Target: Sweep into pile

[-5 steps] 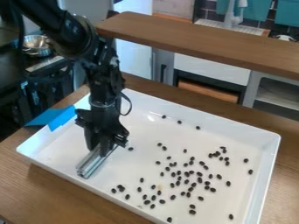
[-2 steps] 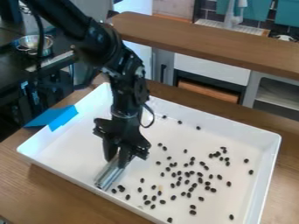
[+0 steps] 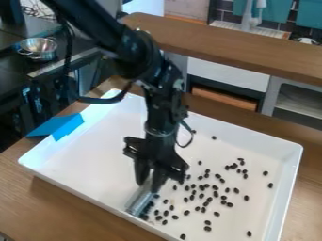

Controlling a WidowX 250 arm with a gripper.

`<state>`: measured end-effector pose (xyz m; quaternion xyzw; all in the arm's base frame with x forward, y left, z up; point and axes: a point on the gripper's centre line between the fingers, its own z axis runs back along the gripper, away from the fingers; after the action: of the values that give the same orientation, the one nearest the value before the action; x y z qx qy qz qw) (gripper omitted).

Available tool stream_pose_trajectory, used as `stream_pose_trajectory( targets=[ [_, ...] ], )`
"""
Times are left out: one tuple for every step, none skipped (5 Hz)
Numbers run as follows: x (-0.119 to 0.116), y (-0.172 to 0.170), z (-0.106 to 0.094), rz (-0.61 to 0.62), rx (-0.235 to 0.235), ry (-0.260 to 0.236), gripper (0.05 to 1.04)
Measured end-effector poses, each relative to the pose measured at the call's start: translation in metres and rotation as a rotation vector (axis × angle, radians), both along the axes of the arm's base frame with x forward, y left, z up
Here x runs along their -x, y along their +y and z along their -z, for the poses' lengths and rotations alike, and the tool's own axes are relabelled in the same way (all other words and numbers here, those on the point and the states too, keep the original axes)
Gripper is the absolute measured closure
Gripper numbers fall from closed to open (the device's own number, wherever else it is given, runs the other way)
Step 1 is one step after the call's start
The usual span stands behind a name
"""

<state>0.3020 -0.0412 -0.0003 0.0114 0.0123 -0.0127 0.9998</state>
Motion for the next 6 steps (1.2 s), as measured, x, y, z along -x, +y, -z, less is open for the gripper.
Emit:
stream_pose_trajectory(
  targets=[
    [0.001, -0.015, -0.001, -0.016, 0.023, 0.019, 0.757],
    [0.008, -0.050, -0.001, 0.046, 0.049, 0.031, 0.757],
    [0.011, -0.065, -0.003, 0.036, 0.071, 0.045, 0.757],
    [0.016, -0.096, -0.005, 0.059, 0.096, 0.059, 0.757],
    [0.014, -0.107, -0.011, 0.044, 0.118, 0.080, 0.757],
    [0.013, -0.113, -0.019, 0.046, 0.139, 0.096, 0.758]
  ],
)
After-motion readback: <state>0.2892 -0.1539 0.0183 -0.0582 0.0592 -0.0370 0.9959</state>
